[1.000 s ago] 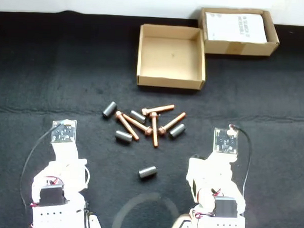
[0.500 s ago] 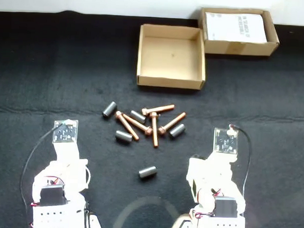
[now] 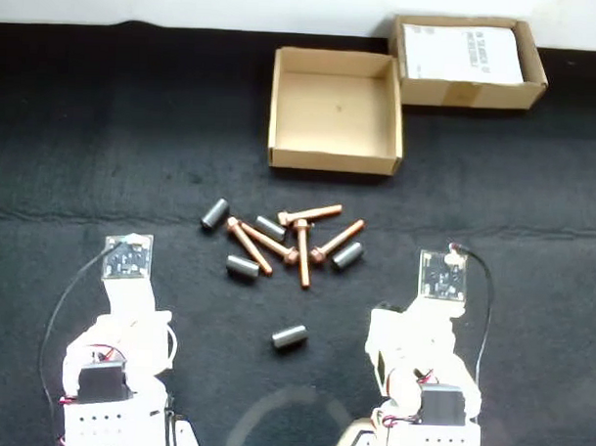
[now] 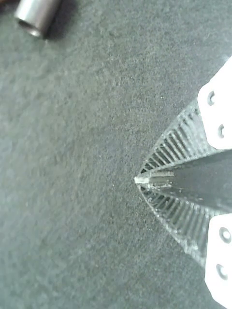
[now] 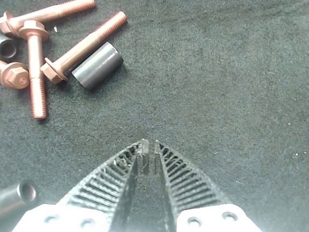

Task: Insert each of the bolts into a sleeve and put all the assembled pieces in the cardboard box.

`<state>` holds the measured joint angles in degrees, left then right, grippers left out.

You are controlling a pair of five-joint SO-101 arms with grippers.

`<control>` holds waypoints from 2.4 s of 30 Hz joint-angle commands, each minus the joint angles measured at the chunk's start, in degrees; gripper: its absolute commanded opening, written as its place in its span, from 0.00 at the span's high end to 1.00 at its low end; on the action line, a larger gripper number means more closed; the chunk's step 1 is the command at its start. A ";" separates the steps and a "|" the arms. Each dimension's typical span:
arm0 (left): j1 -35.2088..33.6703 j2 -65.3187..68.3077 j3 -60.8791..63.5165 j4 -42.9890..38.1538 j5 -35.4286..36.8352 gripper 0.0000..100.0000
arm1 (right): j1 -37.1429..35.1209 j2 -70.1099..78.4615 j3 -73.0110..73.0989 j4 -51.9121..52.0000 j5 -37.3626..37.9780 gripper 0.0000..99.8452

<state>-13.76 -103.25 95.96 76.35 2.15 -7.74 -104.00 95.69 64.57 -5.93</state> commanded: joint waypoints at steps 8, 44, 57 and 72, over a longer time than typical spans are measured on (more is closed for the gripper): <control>-12.00 -0.40 -13.23 -18.64 0.00 0.99 | 0.48 0.13 7.60 -0.13 0.00 0.96; -7.16 59.91 -73.71 26.02 -11.87 0.99 | 14.64 33.10 -60.26 33.54 7.21 0.84; -2.59 66.59 -69.93 26.11 -11.78 0.95 | -7.87 53.14 -65.01 36.26 -8.18 0.84; 2.15 72.66 -68.35 25.93 -11.96 0.91 | -30.73 70.02 -64.48 36.18 15.91 0.79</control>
<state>-13.41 -30.64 27.21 102.02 -9.63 -34.37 -39.91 31.60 100.44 -0.22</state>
